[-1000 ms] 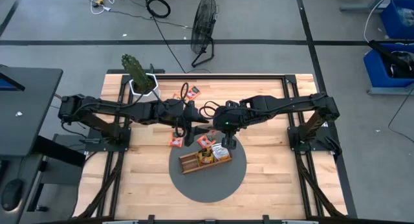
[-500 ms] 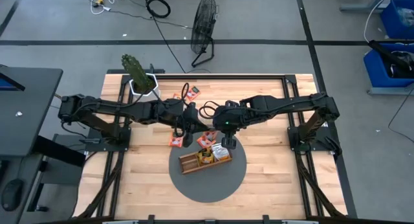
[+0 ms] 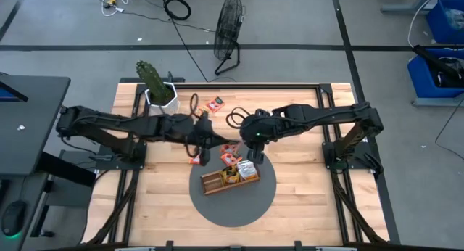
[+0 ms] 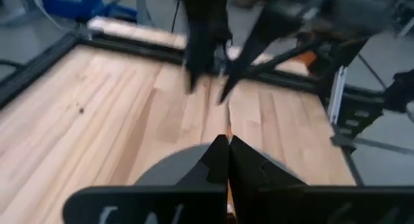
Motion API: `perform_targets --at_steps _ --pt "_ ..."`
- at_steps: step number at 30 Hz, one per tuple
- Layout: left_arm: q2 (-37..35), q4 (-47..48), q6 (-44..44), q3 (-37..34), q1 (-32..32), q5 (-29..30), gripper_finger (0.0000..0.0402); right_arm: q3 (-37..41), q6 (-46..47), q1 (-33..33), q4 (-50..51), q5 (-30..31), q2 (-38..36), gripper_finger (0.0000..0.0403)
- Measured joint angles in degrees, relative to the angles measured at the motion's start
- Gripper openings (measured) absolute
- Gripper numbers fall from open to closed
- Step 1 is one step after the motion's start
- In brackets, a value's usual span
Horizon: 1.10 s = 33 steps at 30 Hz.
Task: Pick & Place Tea
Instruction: Put the orange tea bag into the left section of the wooden organizer
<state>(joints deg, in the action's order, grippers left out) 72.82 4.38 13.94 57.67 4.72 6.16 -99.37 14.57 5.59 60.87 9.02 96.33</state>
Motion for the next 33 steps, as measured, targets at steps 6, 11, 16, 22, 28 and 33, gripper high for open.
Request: perform_targets --at_steps 6,11,16,22,28,33 --pt "-5.18 5.65 1.09 0.00 5.16 8.91 0.0001 0.00 0.94 -0.55 -3.67 4.93 -0.32 0.0162" --pt "-9.79 7.13 4.12 -2.63 11.37 18.32 0.0001 0.00 1.62 -0.80 -5.73 7.59 -0.34 0.0170" --pt "-17.24 -0.28 9.40 -14.01 19.10 27.39 0.0001 0.00 3.03 -1.78 -7.11 10.06 -0.34 0.0169" --pt "-20.89 -11.28 10.47 -23.18 25.64 37.08 0.0001 0.00 5.06 -3.16 -8.03 10.07 -0.36 0.0169" --pt "-16.80 -14.37 14.42 -27.67 26.48 38.17 0.0001 0.00 5.91 -3.95 -7.79 13.01 -0.36 0.0169" --pt "-12.12 -15.81 16.87 -28.61 27.87 40.61 0.0001 0.00 5.77 -4.52 -7.55 13.32 -0.36 0.0169"
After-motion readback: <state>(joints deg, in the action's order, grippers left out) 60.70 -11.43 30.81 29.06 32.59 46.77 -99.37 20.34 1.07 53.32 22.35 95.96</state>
